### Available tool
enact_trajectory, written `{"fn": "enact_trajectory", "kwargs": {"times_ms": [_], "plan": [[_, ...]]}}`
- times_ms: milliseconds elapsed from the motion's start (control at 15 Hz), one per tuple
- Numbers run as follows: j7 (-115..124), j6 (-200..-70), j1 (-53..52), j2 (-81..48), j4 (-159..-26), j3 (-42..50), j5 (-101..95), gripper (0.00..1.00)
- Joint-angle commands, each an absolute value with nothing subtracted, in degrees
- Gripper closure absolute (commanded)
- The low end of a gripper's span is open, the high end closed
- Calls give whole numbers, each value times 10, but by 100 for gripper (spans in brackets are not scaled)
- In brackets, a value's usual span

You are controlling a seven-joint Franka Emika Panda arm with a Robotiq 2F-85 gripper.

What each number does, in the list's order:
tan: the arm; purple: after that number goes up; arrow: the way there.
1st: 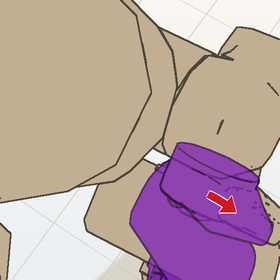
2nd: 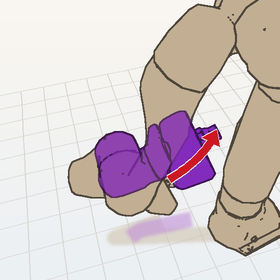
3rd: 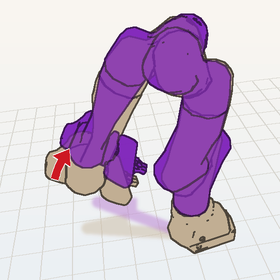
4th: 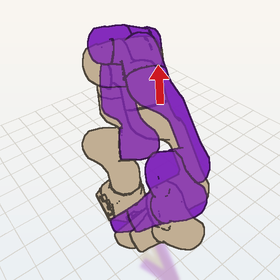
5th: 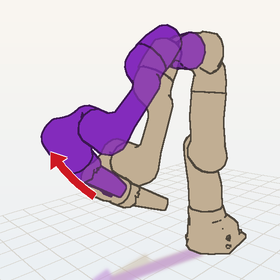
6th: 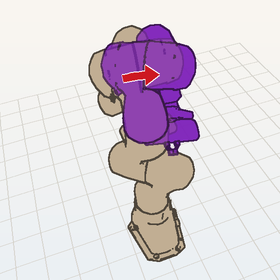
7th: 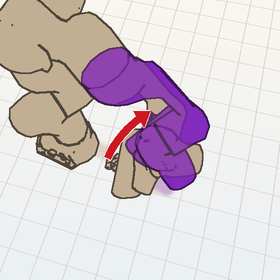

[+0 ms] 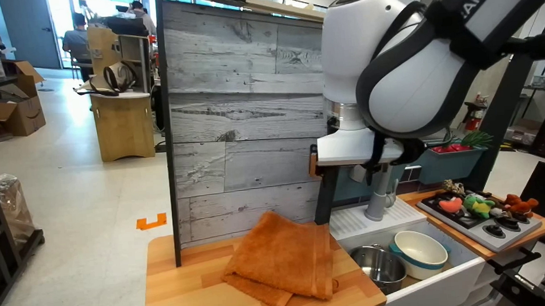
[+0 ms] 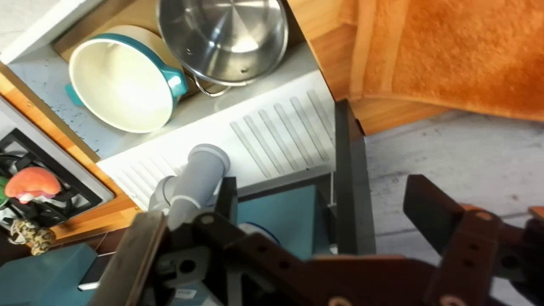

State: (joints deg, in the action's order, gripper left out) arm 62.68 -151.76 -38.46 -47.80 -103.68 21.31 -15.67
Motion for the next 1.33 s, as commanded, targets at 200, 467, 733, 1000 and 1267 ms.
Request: {"fn": "enact_trajectory", "kwargs": {"times_ms": [200,467,733,1000,1267], "plan": [[650,-1462,-374,-459,-1142,229,-222,0],[786,-1603,-372,-487,-1198,313,-276,0],[763,-1593,-367,-496,-1192,313,-259,0],[752,-1613,-406,-517,-1187,367,-320,0],[809,-1623,-386,-604,-1116,437,-308,0]]}}
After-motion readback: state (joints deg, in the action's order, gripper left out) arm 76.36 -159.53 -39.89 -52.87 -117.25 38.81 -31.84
